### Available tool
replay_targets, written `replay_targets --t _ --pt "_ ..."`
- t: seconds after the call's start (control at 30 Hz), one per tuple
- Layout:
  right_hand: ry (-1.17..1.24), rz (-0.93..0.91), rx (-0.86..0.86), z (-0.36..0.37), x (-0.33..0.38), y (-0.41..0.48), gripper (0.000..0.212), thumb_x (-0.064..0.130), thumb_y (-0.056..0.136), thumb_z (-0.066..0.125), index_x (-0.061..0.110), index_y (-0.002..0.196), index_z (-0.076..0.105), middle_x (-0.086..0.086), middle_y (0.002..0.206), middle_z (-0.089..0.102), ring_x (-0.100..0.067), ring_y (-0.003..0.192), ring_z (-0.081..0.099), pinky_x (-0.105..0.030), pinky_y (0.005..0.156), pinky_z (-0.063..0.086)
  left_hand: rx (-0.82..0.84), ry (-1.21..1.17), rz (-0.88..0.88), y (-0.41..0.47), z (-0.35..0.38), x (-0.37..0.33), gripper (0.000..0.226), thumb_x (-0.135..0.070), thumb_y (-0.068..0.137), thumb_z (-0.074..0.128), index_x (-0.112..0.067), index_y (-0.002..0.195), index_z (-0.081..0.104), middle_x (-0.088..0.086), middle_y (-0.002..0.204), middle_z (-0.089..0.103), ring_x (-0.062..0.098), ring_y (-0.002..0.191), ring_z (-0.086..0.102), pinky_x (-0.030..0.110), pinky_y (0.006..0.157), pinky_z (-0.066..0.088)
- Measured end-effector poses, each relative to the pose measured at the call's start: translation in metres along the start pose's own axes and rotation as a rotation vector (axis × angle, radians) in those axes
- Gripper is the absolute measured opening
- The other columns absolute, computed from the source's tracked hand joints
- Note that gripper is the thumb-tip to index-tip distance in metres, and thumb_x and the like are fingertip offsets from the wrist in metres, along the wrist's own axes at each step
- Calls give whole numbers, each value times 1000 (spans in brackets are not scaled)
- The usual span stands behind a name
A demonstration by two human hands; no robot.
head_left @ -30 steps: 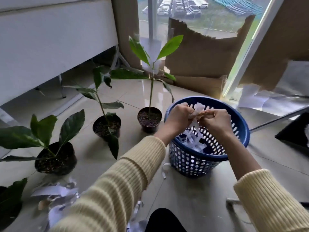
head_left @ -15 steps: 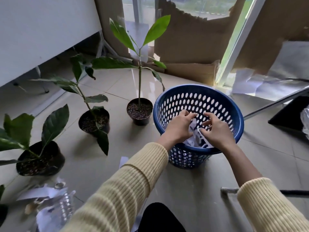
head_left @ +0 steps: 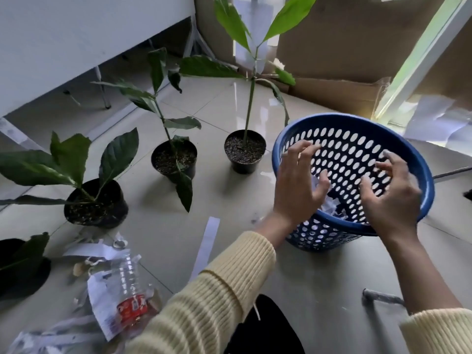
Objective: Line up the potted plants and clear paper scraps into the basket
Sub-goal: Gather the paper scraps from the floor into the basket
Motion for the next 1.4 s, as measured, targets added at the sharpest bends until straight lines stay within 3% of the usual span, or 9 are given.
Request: replay_targets --t 0.17,0.3,0.4,0.57,0.77,0.93,1.1,1.2,1.4 --pt "178 -150 -97 5 62 -18 44 11 86 60 1 128 50 -18 111 63 -34 106 57 -44 93 47 -47 71 -144 -57 -43 54 58 -28 75 65 -2 123 45 9 127 43 19 120 40 26 106 32" --pt "329 -409 -45 34 128 -52 35 1 83 61 -7 117 55 -21 106 60 -34 98 59 -47 82 52 172 235 -273 -107 -63 110 68 -40 75 67 -4 127 42 12 131 40 20 123 38 23 110 27" --pt "418 -498 193 87 155 -86 35 1 82 59 -2 117 57 -17 109 59 -27 99 58 -38 86 52 429 338 -455 -148 -79 162 83 -49 71 71 -10 134 35 7 136 31 20 127 35 31 110 32" --pt "184 -249 741 217 108 -140 53 14 86 59 14 136 42 -5 131 45 -19 120 45 -29 100 39 839 473 -773 -227 -99 232 121 -59 55 78 -23 145 6 2 152 0 29 141 10 42 112 25" --pt "-246 31 1005 295 11 -166 86 23 80 65 17 149 14 -13 155 15 -33 141 21 -43 115 27 1326 579 -826 -300 -83 232 153 -52 46 87 -30 138 -34 8 141 -49 41 129 -40 65 110 -5" --pt "-438 178 1210 318 -29 -194 97 30 83 67 32 150 -3 -11 159 -15 -45 144 -1 -55 109 29 1364 633 -852 -312 -72 231 143 -52 57 81 -31 136 -36 8 138 -51 42 128 -40 77 100 -2" --pt "-445 75 1052 317 -22 -195 61 20 75 70 25 126 37 -15 144 27 -41 127 34 -48 92 45 1361 805 -724 -314 -71 240 155 -62 43 82 -28 134 -39 12 143 -45 47 134 -30 72 104 5" --pt "-388 16 1023 320 -16 -201 52 10 73 64 21 121 48 -14 134 37 -36 118 41 -39 90 43 1276 803 -681 -310 -69 251 155 -68 41 79 -29 134 -39 9 147 -40 45 137 -25 68 107 8" --pt "-122 92 1125 334 2 -222 53 3 69 61 15 120 57 -9 112 44 -30 110 48 -28 87 45 988 697 -724 -272 -81 276 122 -54 59 78 -22 148 2 0 155 14 27 132 25 39 103 36"
Point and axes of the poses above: each hand's wrist, its own y-axis towards the middle knuckle, its own z-axis out of the palm, x = y × z, the point moved 9 cm from there along y, towards the middle knuckle
